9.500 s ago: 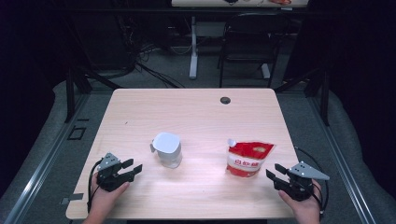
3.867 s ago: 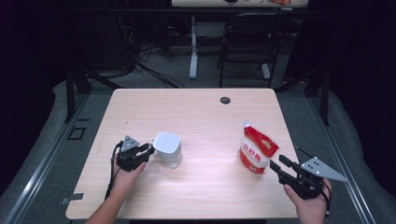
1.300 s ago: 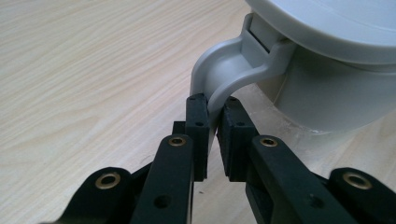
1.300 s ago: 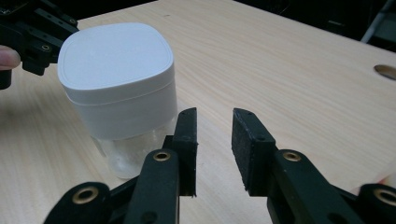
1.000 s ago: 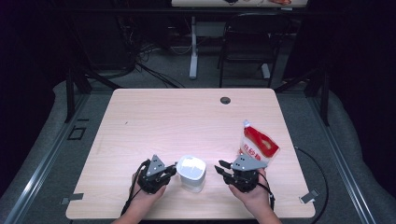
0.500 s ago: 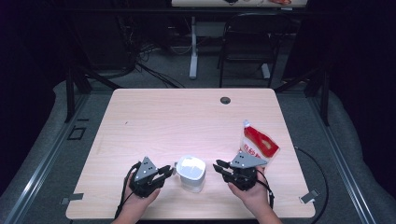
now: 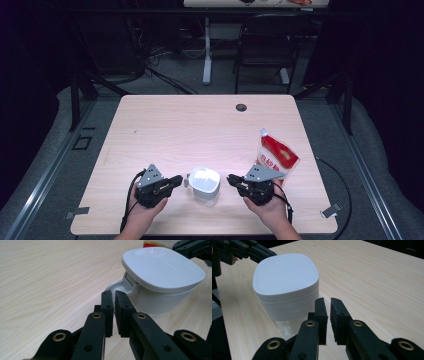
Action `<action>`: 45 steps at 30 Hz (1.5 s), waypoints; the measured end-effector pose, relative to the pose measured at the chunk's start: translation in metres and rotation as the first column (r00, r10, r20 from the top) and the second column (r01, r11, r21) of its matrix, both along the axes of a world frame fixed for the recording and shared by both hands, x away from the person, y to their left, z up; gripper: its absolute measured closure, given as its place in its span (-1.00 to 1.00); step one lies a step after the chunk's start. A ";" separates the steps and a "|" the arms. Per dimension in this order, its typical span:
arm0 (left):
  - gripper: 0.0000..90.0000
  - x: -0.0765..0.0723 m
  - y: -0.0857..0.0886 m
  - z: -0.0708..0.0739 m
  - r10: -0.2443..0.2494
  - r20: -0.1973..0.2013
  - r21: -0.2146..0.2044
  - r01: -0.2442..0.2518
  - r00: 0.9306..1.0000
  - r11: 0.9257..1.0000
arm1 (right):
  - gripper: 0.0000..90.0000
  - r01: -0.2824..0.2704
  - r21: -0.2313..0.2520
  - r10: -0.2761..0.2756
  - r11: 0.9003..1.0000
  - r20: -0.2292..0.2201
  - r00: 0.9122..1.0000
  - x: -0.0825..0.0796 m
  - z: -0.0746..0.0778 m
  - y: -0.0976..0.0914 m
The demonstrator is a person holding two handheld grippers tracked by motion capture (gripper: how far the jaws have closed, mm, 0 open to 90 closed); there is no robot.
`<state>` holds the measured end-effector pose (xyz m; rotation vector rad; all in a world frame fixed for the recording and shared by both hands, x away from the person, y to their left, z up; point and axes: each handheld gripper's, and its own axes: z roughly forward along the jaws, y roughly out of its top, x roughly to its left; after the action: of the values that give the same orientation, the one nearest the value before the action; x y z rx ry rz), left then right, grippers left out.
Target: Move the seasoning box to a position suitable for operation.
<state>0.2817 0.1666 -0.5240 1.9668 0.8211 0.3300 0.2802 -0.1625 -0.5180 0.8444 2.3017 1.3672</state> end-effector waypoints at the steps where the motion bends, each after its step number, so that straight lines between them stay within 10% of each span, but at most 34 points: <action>1: 0.94 0.000 -0.001 0.003 -0.007 -0.005 -0.009 0.007 1.000 1.000 | 1.00 -0.014 0.006 0.014 1.000 -0.011 1.000 -0.002 0.001 0.001; 16: 1.00 0.012 -0.020 0.028 -0.042 0.012 -0.018 0.043 0.999 0.999 | 1.00 -0.002 0.006 0.002 1.000 0.020 1.000 -0.008 0.005 0.006; 21: 1.00 0.026 -0.031 0.042 -0.104 -0.065 0.048 0.108 0.992 0.993 | 1.00 -0.019 0.001 0.019 1.000 0.024 1.000 -0.007 0.006 0.008; 45: 1.00 0.022 -0.033 0.037 -0.110 -0.051 0.030 0.112 0.993 0.993 | 1.00 -0.051 -0.004 0.051 0.999 0.003 0.999 -0.009 0.003 0.017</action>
<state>0.3036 0.1340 -0.4866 2.0490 0.7379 0.2317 0.2715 -0.1453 -0.5151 0.7872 2.3374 1.3836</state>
